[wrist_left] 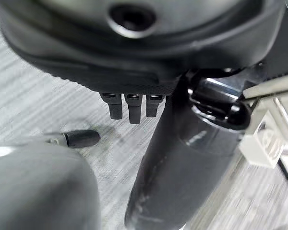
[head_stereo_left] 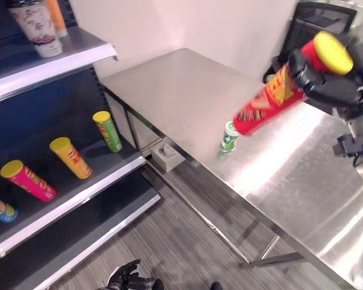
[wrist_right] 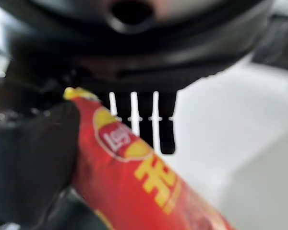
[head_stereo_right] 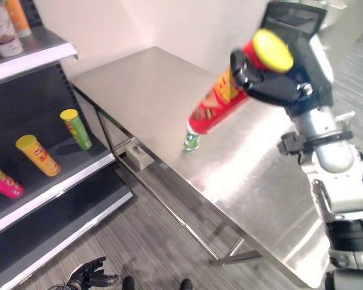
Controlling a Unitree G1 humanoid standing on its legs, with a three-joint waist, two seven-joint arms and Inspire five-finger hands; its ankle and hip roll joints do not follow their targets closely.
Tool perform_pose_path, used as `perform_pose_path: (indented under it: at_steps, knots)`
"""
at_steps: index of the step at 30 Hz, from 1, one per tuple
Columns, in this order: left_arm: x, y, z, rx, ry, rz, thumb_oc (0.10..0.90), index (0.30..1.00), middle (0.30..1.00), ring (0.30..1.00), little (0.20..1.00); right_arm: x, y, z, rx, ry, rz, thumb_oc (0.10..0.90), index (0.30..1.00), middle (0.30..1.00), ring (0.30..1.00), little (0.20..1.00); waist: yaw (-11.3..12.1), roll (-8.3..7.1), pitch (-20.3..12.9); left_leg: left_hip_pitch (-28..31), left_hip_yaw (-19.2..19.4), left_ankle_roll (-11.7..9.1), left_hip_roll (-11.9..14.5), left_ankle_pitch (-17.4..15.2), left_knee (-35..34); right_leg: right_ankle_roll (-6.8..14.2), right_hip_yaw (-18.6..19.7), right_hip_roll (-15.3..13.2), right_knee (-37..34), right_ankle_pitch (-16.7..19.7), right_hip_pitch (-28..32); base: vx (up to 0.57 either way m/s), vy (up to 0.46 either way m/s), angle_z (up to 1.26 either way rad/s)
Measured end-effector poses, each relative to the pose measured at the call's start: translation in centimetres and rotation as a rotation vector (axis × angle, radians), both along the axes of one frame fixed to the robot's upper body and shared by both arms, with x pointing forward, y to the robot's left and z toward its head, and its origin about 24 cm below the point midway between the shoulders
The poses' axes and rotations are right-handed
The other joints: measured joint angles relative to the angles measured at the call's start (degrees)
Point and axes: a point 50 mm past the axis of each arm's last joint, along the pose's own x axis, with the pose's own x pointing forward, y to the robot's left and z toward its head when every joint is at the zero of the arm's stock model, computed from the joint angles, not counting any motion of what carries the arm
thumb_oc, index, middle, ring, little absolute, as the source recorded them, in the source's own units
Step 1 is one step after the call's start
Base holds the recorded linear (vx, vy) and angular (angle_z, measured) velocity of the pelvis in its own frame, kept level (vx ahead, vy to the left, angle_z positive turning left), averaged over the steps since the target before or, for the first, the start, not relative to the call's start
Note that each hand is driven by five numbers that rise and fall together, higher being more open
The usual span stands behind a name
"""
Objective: Put the goods on the table back onto the shelves and tidy them up.
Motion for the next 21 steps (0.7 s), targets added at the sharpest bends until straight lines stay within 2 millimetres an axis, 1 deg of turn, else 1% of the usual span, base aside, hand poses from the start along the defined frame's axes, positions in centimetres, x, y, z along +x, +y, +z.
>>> perform_pose_path:
  at_steps: [1,2,3,4,5,6,7,8,9,10,11,12,13,14,15,16,17,18,19,20,21]
  knots:
    - [-0.4,0.1,0.0,-0.002,0.003,0.018,0.8,0.9,0.9,0.9,0.9,0.2,0.6,0.5,0.006,-0.023,0.025,0.4,0.3,0.3,0.3,0.3,1.2,-0.01,0.0,-0.6,-0.9,-0.2,0.1,0.3,0.2,0.0,-0.6,0.4,0.4,-0.1,0.5,-0.06,-0.214,0.4]
    - [-0.4,0.4,0.0,0.005,0.003,0.027,0.8,0.9,0.9,0.9,0.9,0.7,1.4,0.9,0.033,-0.042,0.052,0.4,0.3,0.3,0.3,0.3,1.3,-0.36,0.0,-1.2,-2.2,-0.3,0.2,0.3,1.2,0.1,-1.7,0.6,0.2,-0.4,1.0,-0.03,-0.141,0.51]
    - [-0.1,0.5,0.1,0.004,-0.004,0.039,0.8,0.9,0.9,0.9,0.9,0.8,1.9,1.5,0.034,-0.057,0.067,0.4,0.3,0.3,0.3,0.3,1.9,-0.42,-0.1,-1.1,-3.3,-0.7,0.4,0.5,0.9,0.0,-2.2,0.8,0.0,-0.9,1.3,-0.04,-0.084,0.8]
    - [0.4,0.9,0.3,0.006,-0.025,0.074,0.8,0.9,0.9,0.9,0.9,0.4,2.5,2.5,0.006,-0.093,0.093,0.4,0.3,0.3,0.3,0.3,4.4,-0.54,0.0,-1.9,-5.1,-1.8,1.1,1.3,0.8,-0.7,-3.8,1.5,0.0,-1.2,1.3,-0.13,-0.133,0.66]
    - [0.5,1.3,0.5,0.016,-0.031,0.087,0.8,0.9,0.9,0.9,0.9,0.3,2.6,2.8,0.005,-0.107,0.1,0.4,0.3,0.3,0.3,0.3,6.0,-0.8,0.0,-2.1,-5.5,-2.0,1.6,1.4,0.8,-1.0,-4.3,2.0,0.0,-1.5,1.3,-0.15,-0.109,0.63]
    - [-0.6,1.8,0.2,0.031,0.003,0.097,0.8,0.9,0.9,0.9,0.9,0.2,3.0,2.9,0.001,-0.119,0.118,0.4,0.3,0.3,0.3,0.3,7.7,-0.58,0.2,-3.3,-6.9,-2.4,1.5,2.0,1.0,-1.5,-5.4,3.1,0.5,-1.8,1.9,-0.22,-0.128,0.49]
    - [-0.8,1.9,0.2,0.033,0.004,0.1,0.8,0.9,0.9,0.9,0.9,0.0,2.9,2.8,0.017,-0.134,0.124,0.4,0.3,0.3,0.3,0.3,7.0,-0.58,0.3,-4.9,-8.0,-2.4,1.2,2.0,2.7,-1.5,-6.1,3.4,0.6,-1.9,1.8,-0.19,-0.037,1.5]
    - [0.8,1.4,0.5,0.015,-0.042,0.104,0.8,0.9,0.9,0.9,0.9,-0.7,2.2,3.7,0.012,-0.168,0.102,0.4,0.3,0.3,0.3,0.3,4.6,-0.25,0.8,-7.8,-9.8,-5.0,0.7,5.1,2.2,-1.8,-9.9,2.7,0.0,-3.1,1.7,-0.15,-0.019,1.81]
    - [1.2,0.9,0.5,0.002,-0.051,0.104,0.8,0.9,0.9,0.9,0.9,-1.1,2.0,4.2,-0.006,-0.183,0.088,0.4,0.3,0.3,0.3,0.3,4.4,0.59,1.2,-8.3,-7.5,-6.2,0.9,5.6,1.0,-2.6,-12.4,2.8,0.0,-3.4,1.9,-0.14,-0.005,1.73]
    - [1.0,0.7,0.4,-0.002,-0.045,0.102,0.8,0.9,0.9,0.9,0.9,-1.1,1.9,4.4,-0.008,-0.187,0.087,0.4,0.3,0.3,0.3,0.3,5.3,1.1,1.2,-8.7,-4.2,-4.3,1.9,4.2,0.8,-3.6,-12.7,2.8,0.1,-3.6,1.4,-0.19,0.004,0.56]
    - [0.6,1.0,0.3,0.002,-0.032,0.115,0.8,0.9,0.9,0.9,0.9,-1.2,2.1,4.2,-0.012,-0.185,0.094,0.4,0.3,0.3,0.3,0.3,6.6,0.48,1.5,-9.3,0.6,-2.9,2.9,3.2,2.3,-4.2,-12.4,2.3,0.1,-3.4,0.9,-0.19,0.004,0.06]
    - [0.4,1.5,0.4,-0.004,-0.038,0.162,0.8,0.9,0.9,0.9,0.9,-1.1,2.3,3.9,-0.011,-0.177,0.107,0.4,0.3,0.3,0.3,0.3,6.9,-0.57,2.0,-9.5,3.6,-2.1,3.6,1.7,5.8,-5.8,-14.2,1.1,0.1,-2.3,0.3,-0.22,0.084,-0.17]
    - [0.3,2.1,0.6,0.003,-0.052,0.192,0.8,0.9,0.9,0.9,0.9,-0.8,2.6,3.2,0.011,-0.162,0.125,0.4,0.3,0.3,0.3,0.3,6.7,-1.96,2.1,-9.4,6.1,-2.7,3.6,0.1,10.5,-5.5,-14.2,-0.7,0.5,-1.2,0.3,-0.09,0.073,-0.03]
    - [0.5,2.7,0.8,0.013,-0.067,0.211,0.8,0.9,0.9,0.9,0.9,-0.6,2.7,2.5,0.017,-0.136,0.132,0.4,0.3,0.3,0.3,0.3,6.0,-3.62,2.7,-9.2,7.5,-4.4,4.0,-1.2,14.9,-5.2,-14.1,-2.4,0.5,-0.8,0.9,-0.08,0.106,0.46]
    - [0.4,2.5,0.7,0.017,-0.056,0.187,0.8,0.9,0.9,0.9,0.9,-0.7,2.3,1.5,-0.002,-0.089,0.109,0.4,0.3,0.3,0.3,0.3,3.6,-2.83,2.3,-6.9,8.4,-5.1,6.3,-0.1,16.3,-3.9,-15.9,-3.4,0.8,-0.3,1.8,-0.01,0.077,0.81]
    - [0.3,1.9,0.5,0.006,-0.049,0.167,0.8,0.9,0.9,0.9,0.9,-0.7,2.0,0.8,-0.005,-0.059,0.097,0.4,0.3,0.3,0.3,0.3,2.2,-1.08,1.9,-4.1,7.9,-5.4,6.2,0.4,11.3,-3.0,-16.1,-3.5,1.1,0.1,2.2,-0.06,0.234,1.03]
    - [0.6,1.9,0.6,0.008,-0.055,0.157,0.8,0.9,0.9,0.9,0.9,-0.5,1.9,-0.1,0.018,-0.033,0.098,0.4,0.3,0.3,0.3,0.3,1.1,-1.02,2.0,-3.3,8.5,-4.9,5.3,0.1,9.2,-2.6,-16.0,-4.7,1.9,0.5,2.1,-0.09,0.279,0.73]
    - [0.8,1.9,0.7,0.013,-0.06,0.148,0.8,0.9,0.9,0.9,0.9,-0.5,1.8,-0.4,0.02,-0.019,0.095,0.4,0.3,0.3,0.3,0.3,1.0,-1.03,2.0,-3.1,9.0,-4.4,4.9,-0.2,8.2,-2.2,-16.0,-5.3,1.9,0.7,2.3,-0.1,0.442,1.19]
    - [1.6,1.5,0.7,0.017,-0.063,0.111,0.8,0.9,0.9,0.9,0.9,-0.6,1.1,-1.7,0.04,0.024,0.074,0.4,0.3,0.3,0.3,0.3,-0.3,-0.28,1.4,-3.1,11.5,-2.0,3.0,-1.0,4.3,-1.3,-19.1,-6.7,1.7,1.4,3.3,-0.07,0.38,0.99]
    - [1.7,1.4,0.8,0.022,-0.066,0.088,0.8,0.9,0.9,0.9,0.9,-0.2,1.2,-2.9,0.052,0.079,0.069,0.4,0.3,0.3,0.3,0.3,0.3,-0.39,1.2,-2.1,11.5,-0.5,1.2,0.1,1.5,-0.6,-19.4,-8.0,2.3,2.3,2.7,-0.11,0.542,1.02]
    - [1.6,1.4,0.8,0.027,-0.062,0.078,0.8,0.9,0.9,0.9,0.9,-0.1,1.3,-3.7,0.021,0.12,0.062,0.4,0.3,0.3,0.3,0.3,0.4,-0.5,1.2,-2.1,10.9,0.3,-0.4,0.7,0.6,-0.1,-19.6,-9.6,2.6,2.8,2.9,-0.11,0.431,0.44]
